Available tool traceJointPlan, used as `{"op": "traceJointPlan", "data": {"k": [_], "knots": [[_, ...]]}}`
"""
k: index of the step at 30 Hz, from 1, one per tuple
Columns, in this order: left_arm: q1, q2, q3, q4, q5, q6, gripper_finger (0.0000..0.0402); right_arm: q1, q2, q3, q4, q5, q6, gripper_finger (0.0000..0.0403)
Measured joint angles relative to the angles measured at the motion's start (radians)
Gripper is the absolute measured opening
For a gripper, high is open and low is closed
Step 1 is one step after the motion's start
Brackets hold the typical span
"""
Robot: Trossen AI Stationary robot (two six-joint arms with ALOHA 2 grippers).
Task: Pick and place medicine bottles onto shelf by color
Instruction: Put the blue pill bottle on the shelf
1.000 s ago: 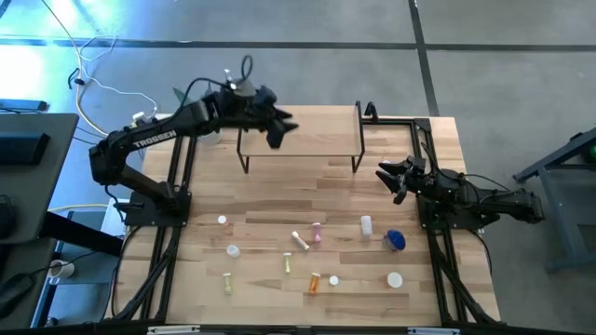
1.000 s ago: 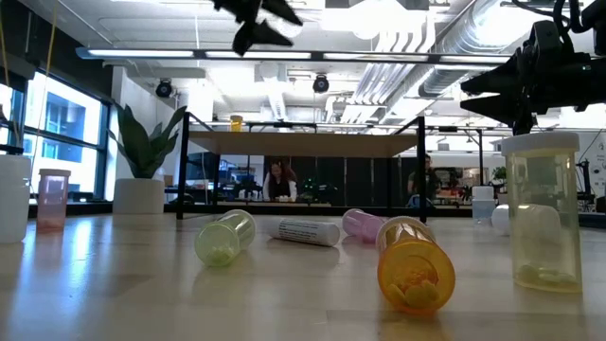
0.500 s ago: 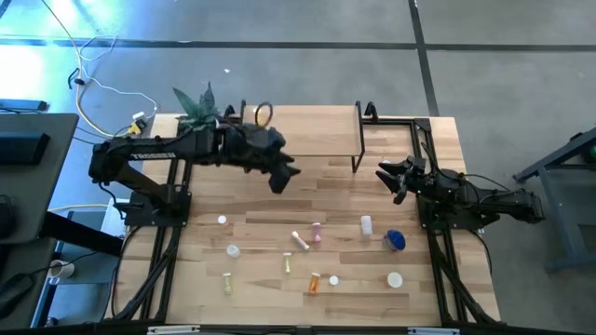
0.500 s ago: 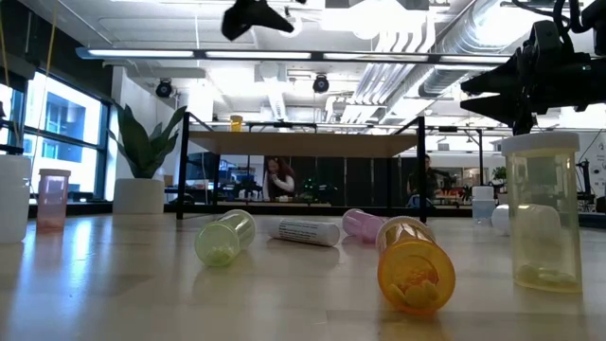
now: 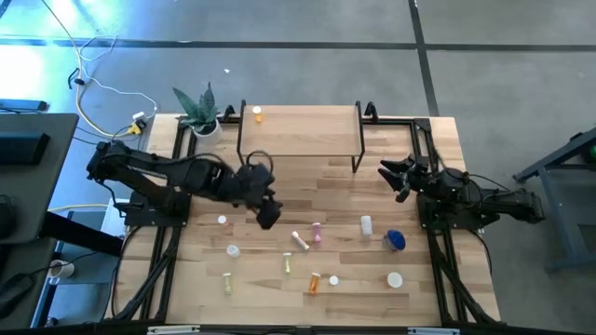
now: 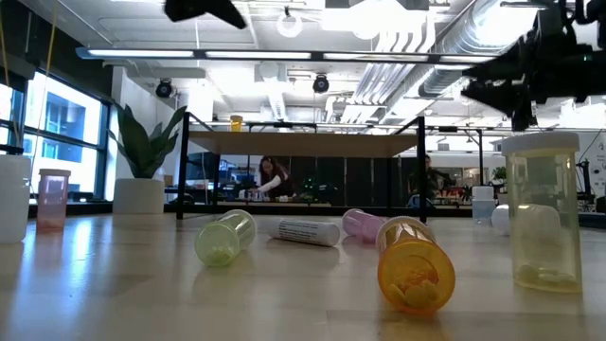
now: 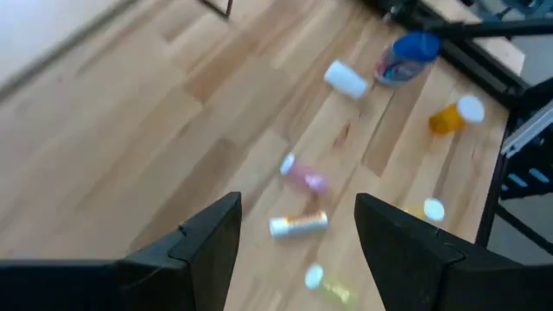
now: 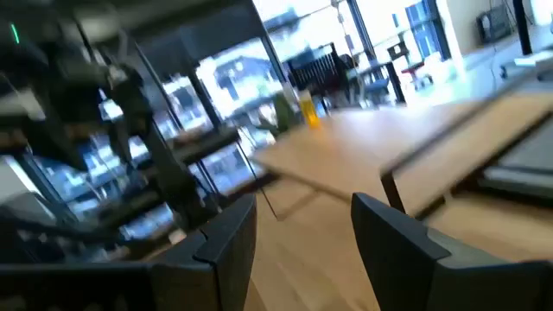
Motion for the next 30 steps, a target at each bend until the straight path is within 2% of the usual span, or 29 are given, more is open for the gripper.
{"op": "traceJointPlan", "data": {"k": [5,9,17,19,23,26,30], "knots": [[-0.073,0.000,0.000,-0.093,-0.043,-0.122,0.0216,-0.001,0.000,0.025,0.099,0.033,-0.001,0.0181],[-0.093,-0.002,0.000,-0.123,-0.045,-0.143,0.0216,0.000,0.000,0.054,0.185,0.033,-0.032,0.0181],[-0.062,-0.056,-0.001,-0.111,-0.035,-0.013,0.0216,-0.001,0.001,0.167,0.137,0.033,-0.063,0.0181],[-0.047,-0.074,-0.001,-0.109,-0.030,0.044,0.0216,0.000,0.006,0.211,0.075,0.030,-0.062,0.0181],[-0.008,-0.109,-0.001,-0.080,0.017,0.176,0.0216,0.000,0.030,0.324,-0.161,0.027,-0.014,0.0181],[0.027,-0.130,0.000,-0.034,0.056,0.278,0.0216,0.000,0.071,0.426,-0.374,0.021,0.108,0.0181],[0.077,-0.134,0.000,0.030,0.147,0.394,0.0216,0.000,0.154,0.570,-0.676,-0.055,0.304,0.0181]]}}
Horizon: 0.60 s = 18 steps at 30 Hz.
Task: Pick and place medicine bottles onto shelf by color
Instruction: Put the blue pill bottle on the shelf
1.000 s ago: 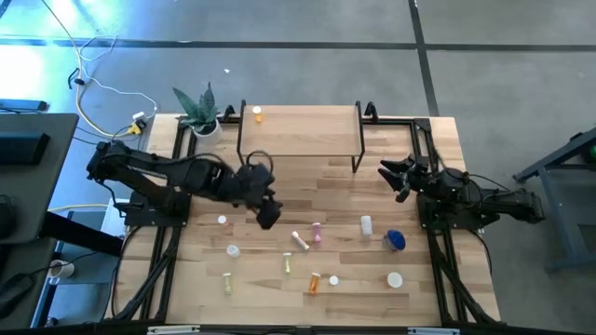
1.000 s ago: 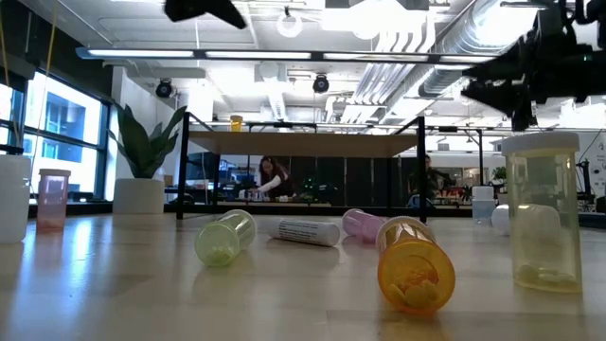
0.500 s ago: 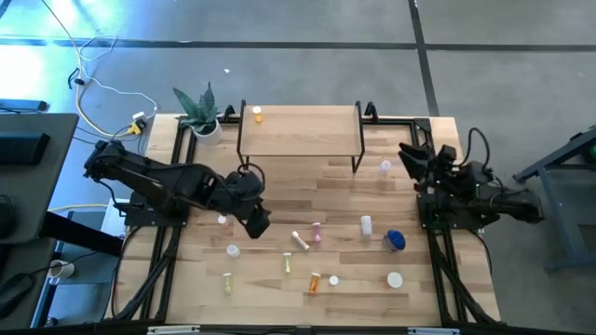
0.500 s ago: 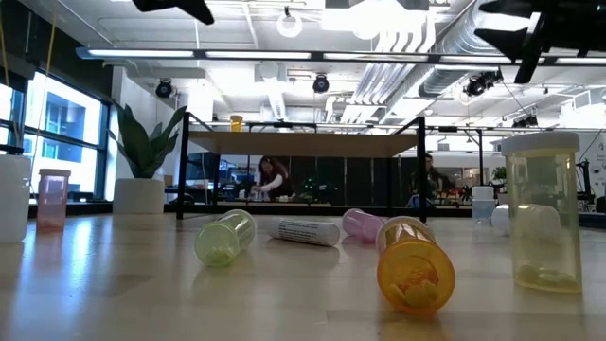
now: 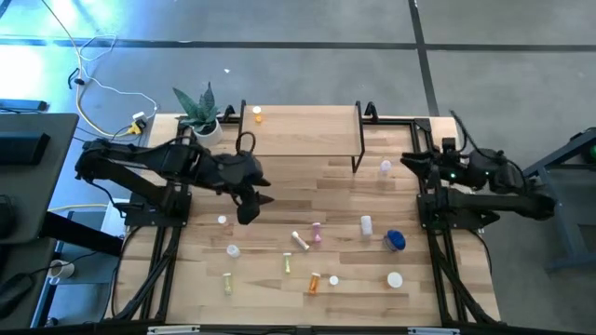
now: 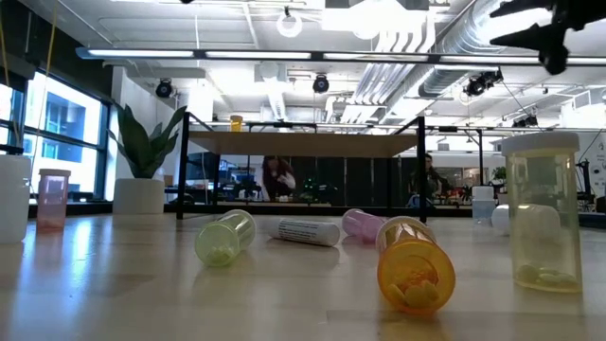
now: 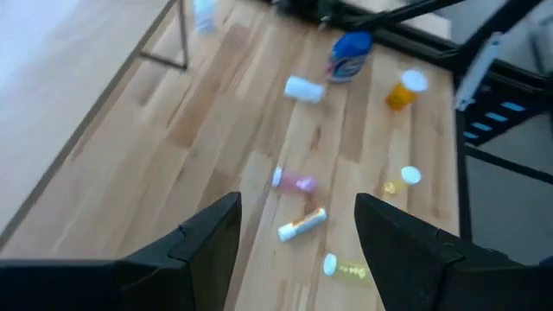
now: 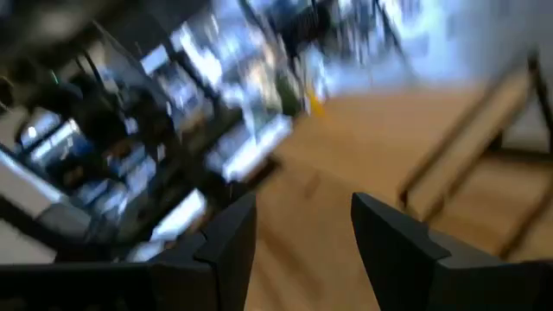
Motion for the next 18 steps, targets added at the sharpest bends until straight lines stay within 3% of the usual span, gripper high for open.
{"op": "traceJointPlan", "data": {"k": [5,12,18], "knots": [[0.050,0.001,0.000,0.042,0.129,0.136,0.0216,0.000,0.158,0.158,-0.213,-0.099,0.117,0.0181],[0.102,0.006,0.000,0.043,0.217,0.195,0.0216,0.000,0.392,0.383,-0.507,-0.189,0.184,0.0181],[0.122,0.006,0.000,0.042,0.271,0.233,0.0216,0.000,0.518,0.461,-0.698,-0.290,0.275,0.0181]]}}
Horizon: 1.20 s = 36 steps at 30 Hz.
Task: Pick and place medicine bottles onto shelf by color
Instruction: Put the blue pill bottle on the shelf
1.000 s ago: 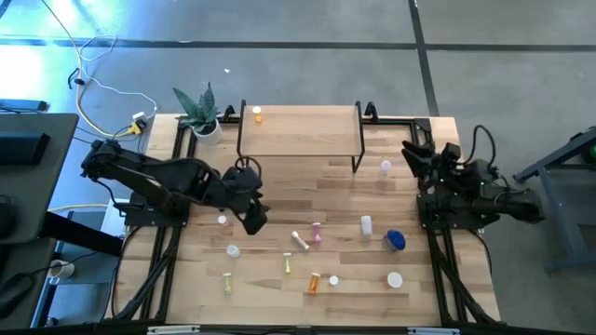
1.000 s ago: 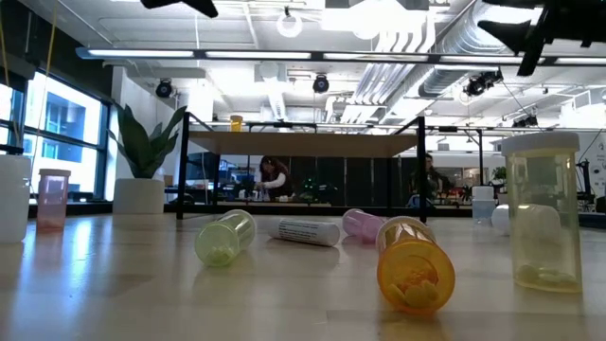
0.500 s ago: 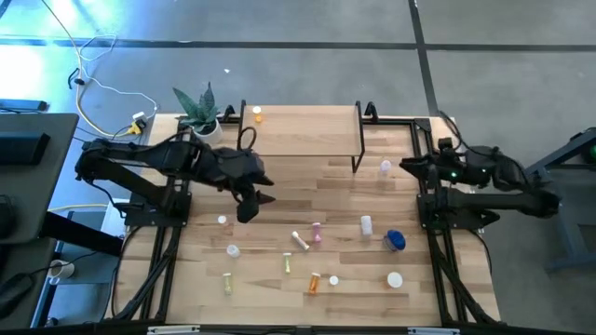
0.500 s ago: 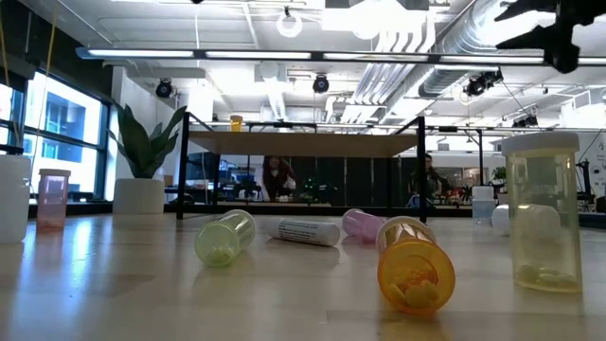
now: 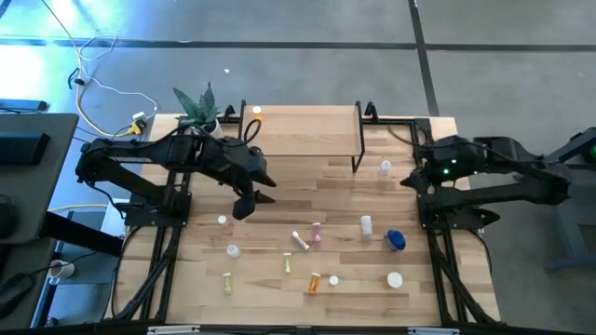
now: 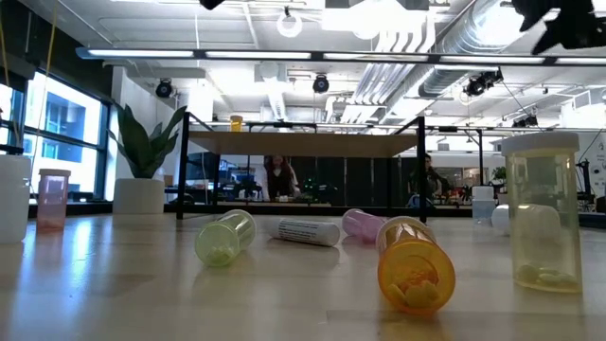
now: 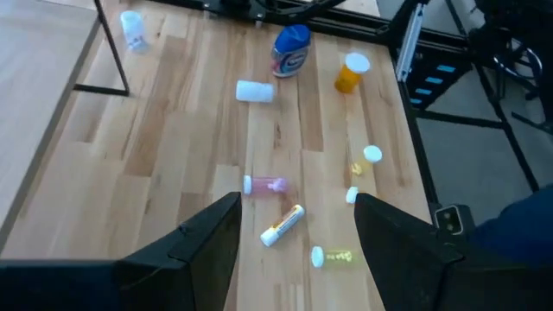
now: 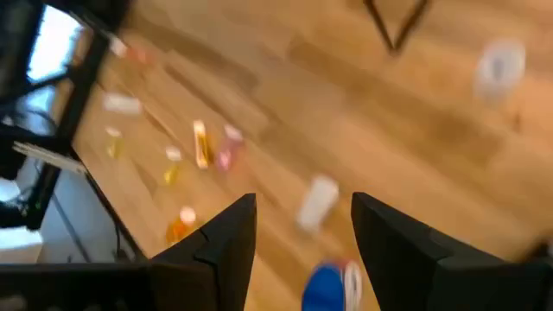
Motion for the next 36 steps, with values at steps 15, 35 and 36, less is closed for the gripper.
{"op": "traceJointPlan", "data": {"k": [15,35,36], "knots": [[0.000,0.000,0.000,0.000,0.022,0.061,0.0216,0.017,0.109,-0.095,-0.046,-0.311,0.173,0.0181],[0.000,0.000,0.000,-0.001,0.021,0.080,0.0216,0.346,0.267,-0.096,-0.046,-0.217,0.419,0.0181],[0.000,0.000,0.000,0.000,0.021,0.080,0.0216,0.360,0.281,-0.096,-0.046,-0.213,0.419,0.0181]]}}
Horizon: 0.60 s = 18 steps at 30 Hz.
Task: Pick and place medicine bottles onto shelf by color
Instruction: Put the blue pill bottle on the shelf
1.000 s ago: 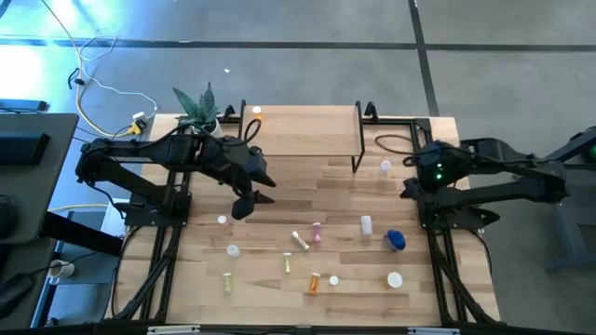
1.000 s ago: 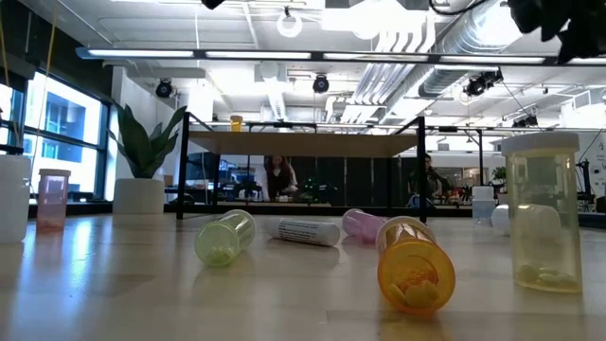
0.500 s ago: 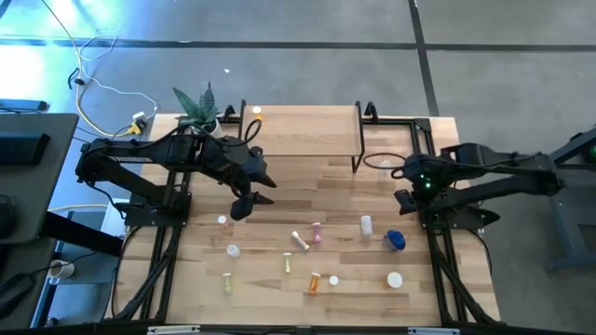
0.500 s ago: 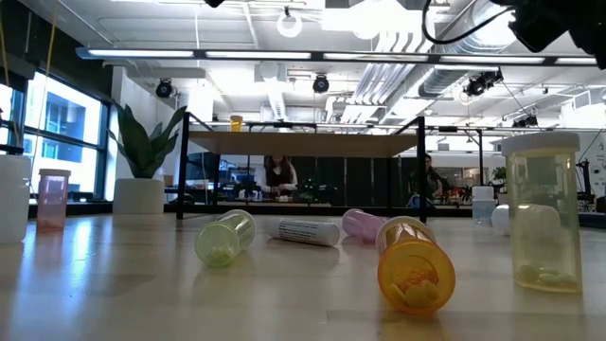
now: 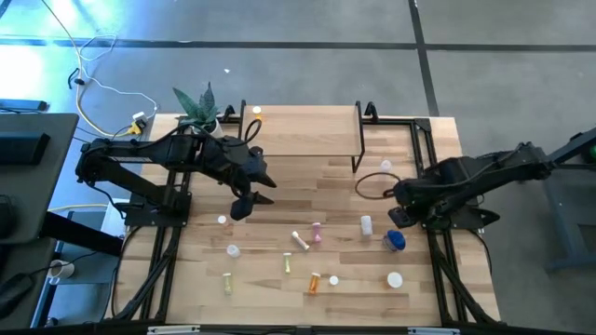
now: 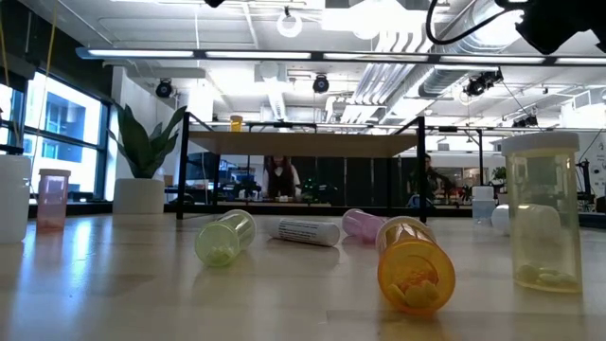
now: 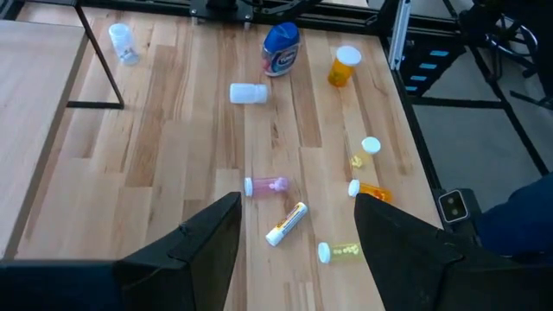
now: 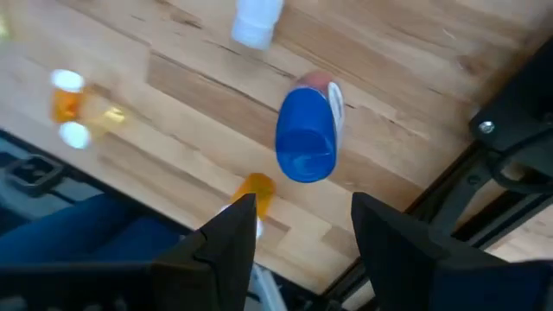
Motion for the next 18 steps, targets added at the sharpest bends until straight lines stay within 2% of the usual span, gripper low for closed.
{"op": "traceJointPlan", "data": {"k": [9,18], "knots": [[0.000,0.000,0.000,0.000,-0.002,0.018,0.0216,0.086,0.119,0.000,0.042,0.006,-0.002,0.0181],[0.000,0.000,0.000,0.000,-0.001,0.026,0.0216,0.153,0.176,-0.001,0.087,0.005,-0.025,0.0181]]}}
